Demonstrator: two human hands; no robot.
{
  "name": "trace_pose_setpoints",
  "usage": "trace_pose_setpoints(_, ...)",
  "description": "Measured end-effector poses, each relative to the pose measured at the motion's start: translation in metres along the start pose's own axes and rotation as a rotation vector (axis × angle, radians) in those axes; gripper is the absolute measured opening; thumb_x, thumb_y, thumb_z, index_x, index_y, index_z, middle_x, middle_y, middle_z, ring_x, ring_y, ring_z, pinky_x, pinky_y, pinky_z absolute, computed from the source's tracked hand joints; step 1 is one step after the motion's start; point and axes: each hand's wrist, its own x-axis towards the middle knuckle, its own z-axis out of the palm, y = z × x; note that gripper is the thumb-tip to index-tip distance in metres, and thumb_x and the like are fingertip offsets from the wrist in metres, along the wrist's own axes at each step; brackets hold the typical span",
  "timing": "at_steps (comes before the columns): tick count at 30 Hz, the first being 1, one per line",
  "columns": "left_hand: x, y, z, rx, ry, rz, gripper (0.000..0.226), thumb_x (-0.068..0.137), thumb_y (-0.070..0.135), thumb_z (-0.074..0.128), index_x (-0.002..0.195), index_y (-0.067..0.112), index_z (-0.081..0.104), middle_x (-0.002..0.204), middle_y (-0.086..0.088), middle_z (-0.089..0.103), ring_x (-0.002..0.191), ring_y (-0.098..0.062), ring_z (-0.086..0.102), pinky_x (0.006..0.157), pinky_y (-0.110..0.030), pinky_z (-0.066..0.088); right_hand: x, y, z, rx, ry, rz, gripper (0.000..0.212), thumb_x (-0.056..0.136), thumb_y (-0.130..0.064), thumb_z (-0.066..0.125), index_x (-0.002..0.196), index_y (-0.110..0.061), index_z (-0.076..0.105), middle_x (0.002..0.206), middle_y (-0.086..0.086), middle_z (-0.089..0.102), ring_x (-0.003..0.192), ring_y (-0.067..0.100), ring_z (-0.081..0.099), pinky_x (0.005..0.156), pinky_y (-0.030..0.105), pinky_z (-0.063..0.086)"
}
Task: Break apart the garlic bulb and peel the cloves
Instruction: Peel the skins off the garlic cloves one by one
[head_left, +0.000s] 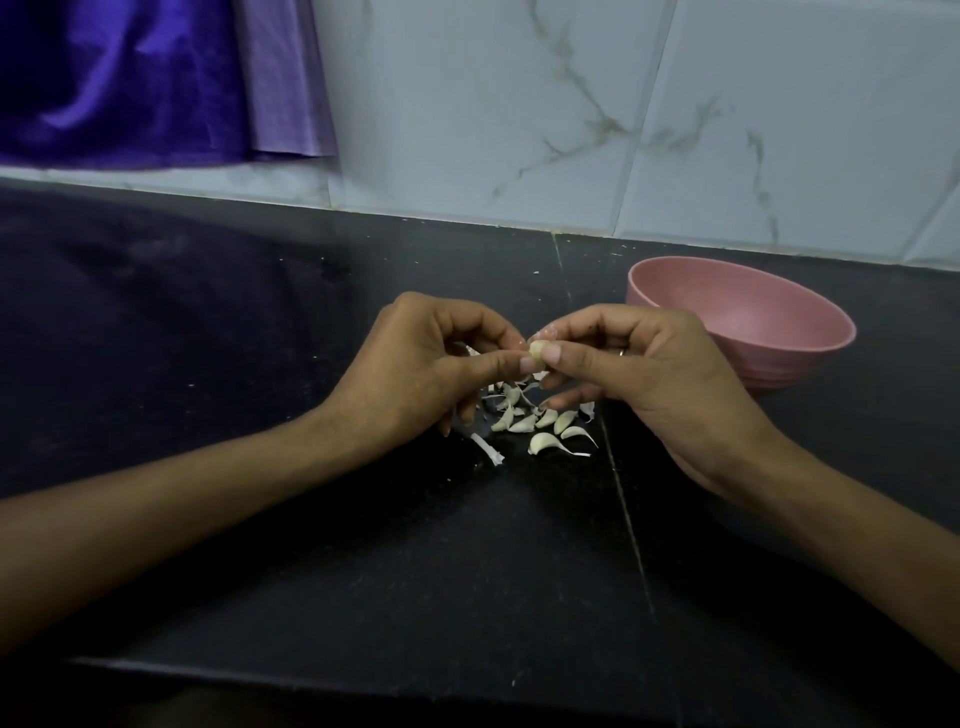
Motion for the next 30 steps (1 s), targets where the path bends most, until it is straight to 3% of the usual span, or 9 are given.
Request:
trace_pose_setpoints(7,-0.0011,-0.0008,0.0002,0.045,-0.012,0.001,0.017,0.081,0.036,0.073,0.086,0.021,0.076,0.049,-0.009,0.062,0.039,-0.019,0.054,0.038,-0.022,0.043,0.0018,-0.0001,-0.0009,-0.057,0.044,-0.028,0.010,0.086,-0.005,0.069,0.094,-0.004,0.074,0.079,0.017,0.073,0.071,0.022,0.071,0.069,0.035,0.062)
trace_pose_setpoints(19,-0.0036,0.0018,-0.0011,0.236,-0.013,0.123,0.011,0.091,0.020,0.068,0.088,0.013,0.075,0.048,0.022,0.059,0.034,-0.002,0.052,0.041,-0.011,0.038,-0.0008,0.0005,0.0000,-0.080,0.036,-0.058,0.011,0.086,-0.003,0.070,0.096,-0.002,0.074,0.084,0.012,0.075,0.076,0.022,0.074,0.070,0.031,0.062)
trace_pose_setpoints(25,-0.0008,-0.0014,-0.0007,0.068,0.008,-0.024,0.011,0.090,0.022,0.067,0.085,0.014,0.073,0.054,0.006,0.065,0.038,-0.013,0.053,0.035,-0.024,0.044,-0.0008,-0.0012,0.0013,-0.059,0.026,-0.093,0.012,0.084,-0.006,0.071,0.095,-0.003,0.074,0.085,0.011,0.076,0.078,0.024,0.073,0.072,0.031,0.061)
trace_pose_setpoints(30,0.0015,0.0010,-0.0012,-0.028,0.023,-0.071,0.012,0.092,0.019,0.064,0.090,0.009,0.070,0.076,-0.002,0.074,0.038,-0.012,0.052,0.033,-0.022,0.042,-0.0010,-0.0044,-0.0005,-0.009,0.026,-0.093,0.010,0.085,-0.001,0.068,0.093,-0.004,0.073,0.085,0.013,0.075,0.077,0.023,0.073,0.070,0.029,0.061)
